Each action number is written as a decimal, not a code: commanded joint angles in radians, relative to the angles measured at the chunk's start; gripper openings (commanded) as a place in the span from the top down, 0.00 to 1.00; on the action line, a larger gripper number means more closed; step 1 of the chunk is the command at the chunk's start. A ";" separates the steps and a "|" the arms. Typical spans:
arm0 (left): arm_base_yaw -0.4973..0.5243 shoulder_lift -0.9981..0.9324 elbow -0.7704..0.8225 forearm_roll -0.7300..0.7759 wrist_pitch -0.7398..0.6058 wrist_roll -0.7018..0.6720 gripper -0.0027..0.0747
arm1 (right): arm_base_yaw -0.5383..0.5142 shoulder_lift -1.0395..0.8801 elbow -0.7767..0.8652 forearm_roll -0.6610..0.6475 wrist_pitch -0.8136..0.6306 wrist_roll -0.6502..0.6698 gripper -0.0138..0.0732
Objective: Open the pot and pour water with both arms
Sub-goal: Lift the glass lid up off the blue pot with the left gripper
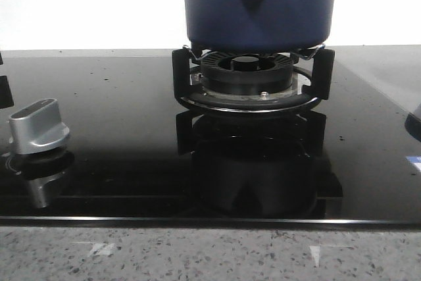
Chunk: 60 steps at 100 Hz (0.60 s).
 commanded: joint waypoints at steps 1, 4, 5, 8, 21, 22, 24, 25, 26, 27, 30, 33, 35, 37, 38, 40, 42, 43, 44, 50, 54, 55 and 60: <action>-0.018 -0.035 -0.025 -0.061 0.057 -0.007 0.56 | 0.003 0.021 -0.032 0.009 -0.073 -0.012 0.43; -0.018 -0.035 -0.025 -0.061 0.057 -0.007 0.57 | 0.003 0.021 -0.032 0.009 -0.073 -0.012 0.43; -0.018 -0.035 -0.025 -0.061 0.057 -0.007 0.58 | 0.003 0.021 -0.032 0.009 -0.073 -0.012 0.43; -0.018 -0.035 -0.025 -0.061 0.057 -0.007 0.58 | 0.003 0.021 -0.032 0.009 -0.073 -0.012 0.43; -0.018 -0.035 -0.026 -0.061 0.065 -0.007 0.62 | 0.003 0.021 -0.032 0.009 -0.073 -0.012 0.43; -0.018 -0.035 -0.026 -0.061 0.064 -0.007 0.62 | 0.003 0.021 -0.032 0.009 -0.073 -0.012 0.43; -0.018 -0.035 -0.026 -0.061 0.071 -0.007 0.62 | 0.003 0.021 -0.032 0.009 -0.073 -0.012 0.43; -0.018 -0.035 -0.026 -0.061 0.073 -0.007 0.63 | 0.003 0.021 -0.032 0.009 -0.073 -0.012 0.43; -0.018 -0.035 -0.026 -0.061 0.077 -0.007 0.63 | 0.003 0.021 -0.032 0.009 -0.073 -0.012 0.43; -0.018 -0.035 -0.026 -0.061 0.079 -0.007 0.63 | 0.003 0.021 -0.032 0.009 -0.073 -0.012 0.43; -0.016 -0.037 -0.026 -0.061 0.086 -0.007 0.64 | 0.003 0.021 -0.032 0.009 -0.073 -0.012 0.43; -0.016 -0.040 -0.026 -0.061 0.094 -0.007 0.64 | 0.003 0.021 -0.032 0.009 -0.073 -0.012 0.43; -0.016 -0.040 -0.026 -0.061 0.100 -0.007 0.64 | 0.003 0.021 -0.032 0.009 -0.073 -0.012 0.43; -0.014 -0.042 -0.026 -0.061 0.104 -0.007 0.65 | 0.003 0.021 -0.032 0.009 -0.073 -0.012 0.43; -0.014 -0.043 -0.026 -0.061 0.108 -0.007 0.65 | 0.003 0.021 -0.032 0.009 -0.073 -0.012 0.43; -0.014 -0.044 -0.027 -0.061 0.110 -0.007 0.65 | 0.003 0.021 -0.032 0.009 -0.073 -0.012 0.43; -0.014 -0.046 -0.027 -0.061 0.110 -0.007 0.65 | 0.003 0.021 -0.032 0.009 -0.073 -0.012 0.43; -0.014 -0.048 -0.028 -0.061 0.110 -0.007 0.65 | 0.003 0.021 -0.031 0.009 -0.073 -0.012 0.43; -0.014 -0.048 -0.028 -0.061 0.110 -0.007 0.65 | 0.003 0.021 -0.029 0.009 -0.075 -0.012 0.43; -0.014 -0.057 -0.030 -0.061 0.110 -0.007 0.65 | 0.003 0.021 -0.026 0.009 -0.077 -0.012 0.43; -0.014 -0.058 -0.033 -0.061 0.110 -0.007 0.65 | 0.003 0.021 -0.021 0.009 -0.078 -0.012 0.43; -0.014 -0.061 -0.035 -0.061 0.110 -0.007 0.65 | 0.003 0.021 -0.021 0.009 -0.078 -0.012 0.43; -0.014 -0.065 -0.039 -0.061 0.110 -0.007 0.65 | 0.003 0.021 -0.017 0.009 -0.076 -0.012 0.43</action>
